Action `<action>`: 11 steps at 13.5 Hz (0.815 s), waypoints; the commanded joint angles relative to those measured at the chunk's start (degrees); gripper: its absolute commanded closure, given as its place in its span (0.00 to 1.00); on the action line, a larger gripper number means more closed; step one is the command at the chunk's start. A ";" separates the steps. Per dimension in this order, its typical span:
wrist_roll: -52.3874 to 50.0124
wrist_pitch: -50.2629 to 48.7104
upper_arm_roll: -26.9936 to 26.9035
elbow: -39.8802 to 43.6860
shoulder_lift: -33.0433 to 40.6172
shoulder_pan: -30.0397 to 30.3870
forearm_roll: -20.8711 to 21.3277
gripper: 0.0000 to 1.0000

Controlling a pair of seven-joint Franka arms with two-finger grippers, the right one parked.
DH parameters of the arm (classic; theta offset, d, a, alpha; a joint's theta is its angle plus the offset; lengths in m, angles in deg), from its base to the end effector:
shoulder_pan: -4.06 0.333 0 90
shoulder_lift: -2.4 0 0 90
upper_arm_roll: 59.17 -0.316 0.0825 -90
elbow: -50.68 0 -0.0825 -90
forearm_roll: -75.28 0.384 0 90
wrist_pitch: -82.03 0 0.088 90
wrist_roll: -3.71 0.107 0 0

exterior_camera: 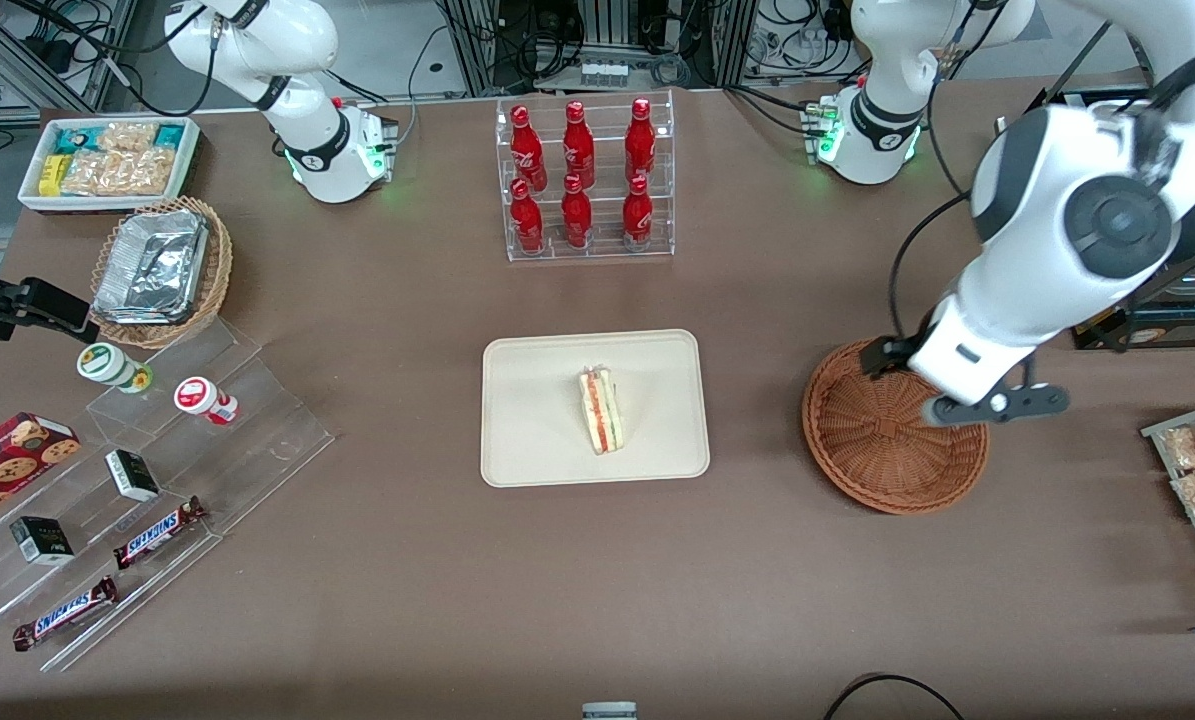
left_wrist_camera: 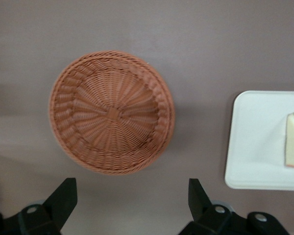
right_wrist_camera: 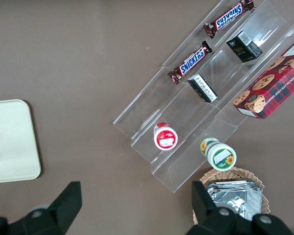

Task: Place sandwich from basket to tray

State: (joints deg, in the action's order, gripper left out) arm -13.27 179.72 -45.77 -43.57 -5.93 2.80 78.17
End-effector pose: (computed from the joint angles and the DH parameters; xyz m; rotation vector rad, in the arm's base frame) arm 0.5817 -0.1393 0.5187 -3.1015 -0.0507 0.1146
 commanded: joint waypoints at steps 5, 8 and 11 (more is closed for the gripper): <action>13.73 -11.11 -0.04 -2.08 9.83 5.04 -1.49 0.00; 15.39 -15.24 -1.54 1.87 9.91 4.60 -1.40 0.00; 18.64 -17.98 -3.81 3.55 10.00 4.60 -1.49 0.00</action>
